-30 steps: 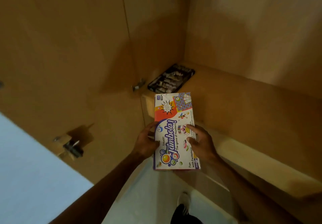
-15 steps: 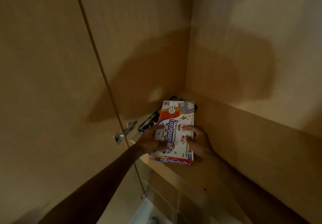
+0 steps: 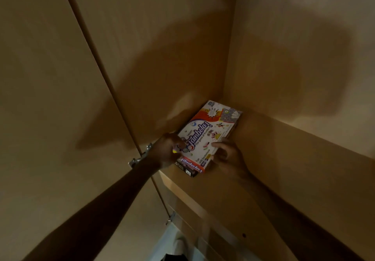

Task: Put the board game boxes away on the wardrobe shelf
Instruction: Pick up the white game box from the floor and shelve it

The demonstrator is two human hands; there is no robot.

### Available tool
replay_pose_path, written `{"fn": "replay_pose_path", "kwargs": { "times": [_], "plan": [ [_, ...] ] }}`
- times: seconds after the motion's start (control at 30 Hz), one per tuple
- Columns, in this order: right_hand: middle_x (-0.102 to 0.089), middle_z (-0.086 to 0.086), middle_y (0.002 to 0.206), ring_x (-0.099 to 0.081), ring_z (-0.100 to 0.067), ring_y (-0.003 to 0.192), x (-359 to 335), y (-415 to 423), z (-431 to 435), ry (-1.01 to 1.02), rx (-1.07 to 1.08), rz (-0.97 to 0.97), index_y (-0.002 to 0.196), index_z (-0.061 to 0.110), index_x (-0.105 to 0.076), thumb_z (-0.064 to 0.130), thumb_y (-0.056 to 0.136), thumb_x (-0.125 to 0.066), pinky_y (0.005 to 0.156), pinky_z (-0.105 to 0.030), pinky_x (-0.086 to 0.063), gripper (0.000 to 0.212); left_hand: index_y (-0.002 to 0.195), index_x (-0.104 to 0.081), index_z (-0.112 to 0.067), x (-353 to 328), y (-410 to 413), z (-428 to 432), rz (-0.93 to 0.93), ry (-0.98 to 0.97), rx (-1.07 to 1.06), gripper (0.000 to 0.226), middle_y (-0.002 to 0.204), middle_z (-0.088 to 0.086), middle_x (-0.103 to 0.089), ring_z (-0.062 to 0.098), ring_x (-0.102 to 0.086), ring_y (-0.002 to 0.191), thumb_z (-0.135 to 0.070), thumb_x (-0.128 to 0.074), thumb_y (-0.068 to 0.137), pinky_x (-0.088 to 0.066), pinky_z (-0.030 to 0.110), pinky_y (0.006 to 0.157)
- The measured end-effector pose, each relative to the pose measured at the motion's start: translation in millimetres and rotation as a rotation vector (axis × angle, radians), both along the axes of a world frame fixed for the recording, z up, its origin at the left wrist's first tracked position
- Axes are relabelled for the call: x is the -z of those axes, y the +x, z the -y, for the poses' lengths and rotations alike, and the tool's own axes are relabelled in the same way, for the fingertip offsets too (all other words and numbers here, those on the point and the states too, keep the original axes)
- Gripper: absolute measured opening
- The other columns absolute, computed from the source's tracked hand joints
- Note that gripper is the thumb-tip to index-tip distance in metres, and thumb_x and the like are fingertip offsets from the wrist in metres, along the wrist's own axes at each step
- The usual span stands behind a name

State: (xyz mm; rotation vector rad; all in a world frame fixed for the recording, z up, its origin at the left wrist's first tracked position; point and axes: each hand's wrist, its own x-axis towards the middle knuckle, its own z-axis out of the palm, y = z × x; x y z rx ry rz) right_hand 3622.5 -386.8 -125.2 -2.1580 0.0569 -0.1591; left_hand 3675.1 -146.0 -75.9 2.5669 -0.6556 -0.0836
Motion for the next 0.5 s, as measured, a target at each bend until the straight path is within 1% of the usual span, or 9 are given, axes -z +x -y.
{"fn": "replay_pose_path", "kwargs": {
  "times": [0.07, 0.13, 0.17, 0.27, 0.33, 0.43, 0.5],
  "plan": [
    [-0.035, -0.004, 0.143, -0.041, -0.022, 0.132, 5, 1, -7, -0.010, -0.068, -0.021, 0.116, 0.014, -0.066, 0.008, 0.076, -0.076, 0.099, -0.032, -0.050, 0.042, 0.102, -0.073, -0.024, 6, -9, -2, 0.080, 0.025, -0.048, 0.020, 0.121, -0.001, -0.066, 0.016, -0.060, 0.113, -0.015, -0.067, 0.085, -0.051, 0.036, 0.097],
    [-0.032, -0.001, 0.145, -0.035, -0.025, 0.136, 15, 4, -16, -0.042, -0.119, -0.023, 0.113, 0.023, -0.068, 0.017, 0.069, -0.080, 0.099, -0.044, -0.050, 0.045, 0.105, -0.073, -0.021, 11, -17, -3, 0.138, 0.011, -0.068, 0.020, 0.120, 0.000, -0.068, 0.016, -0.060, 0.115, -0.015, -0.061, 0.089, -0.049, 0.035, 0.100],
    [-0.032, -0.001, 0.145, -0.031, -0.025, 0.137, 17, 5, -20, -0.060, -0.117, -0.022, 0.111, 0.023, -0.069, 0.018, 0.068, -0.081, 0.100, -0.045, -0.049, 0.045, 0.106, -0.073, -0.019, 12, -20, -3, 0.167, 0.000, -0.069, 0.021, 0.119, 0.000, -0.069, 0.016, -0.060, 0.115, -0.013, -0.061, 0.090, -0.049, 0.034, 0.100],
    [-0.035, -0.006, 0.146, -0.025, -0.027, 0.137, 13, 5, -28, -0.123, -0.088, -0.010, 0.107, 0.018, -0.072, 0.013, 0.071, -0.081, 0.105, -0.042, -0.045, 0.038, 0.111, -0.071, -0.018, 17, -23, -5, 0.213, 0.014, -0.093, 0.025, 0.120, -0.001, -0.069, 0.015, -0.059, 0.117, -0.009, -0.062, 0.088, -0.048, 0.035, 0.102],
    [-0.035, -0.006, 0.146, -0.024, -0.026, 0.136, 12, 3, -30, -0.120, -0.092, -0.006, 0.107, 0.016, -0.072, 0.012, 0.073, -0.080, 0.104, -0.041, -0.046, 0.036, 0.114, -0.070, -0.019, 21, -25, -8, 0.217, 0.015, -0.093, 0.032, 0.123, -0.002, -0.068, 0.015, -0.058, 0.120, -0.005, -0.063, 0.085, -0.048, 0.036, 0.103],
    [-0.034, -0.005, 0.145, -0.024, -0.025, 0.136, 13, 1, -31, -0.108, -0.107, -0.015, 0.108, 0.015, -0.072, 0.014, 0.073, -0.080, 0.103, -0.042, -0.048, 0.036, 0.113, -0.070, -0.021, 26, -26, -12, 0.251, 0.026, -0.081, 0.039, 0.122, -0.003, -0.069, 0.013, -0.061, 0.116, 0.000, -0.062, 0.082, -0.051, 0.038, 0.099],
    [-0.035, -0.006, 0.146, -0.025, -0.026, 0.137, 13, 1, -31, -0.103, -0.112, -0.011, 0.108, 0.015, -0.072, 0.016, 0.074, -0.079, 0.102, -0.045, -0.048, 0.035, 0.114, -0.069, -0.022, 28, -28, -12, 0.260, 0.031, -0.079, 0.038, 0.121, -0.003, -0.069, 0.013, -0.062, 0.114, -0.003, -0.062, 0.082, -0.052, 0.038, 0.097]
  ]
}}
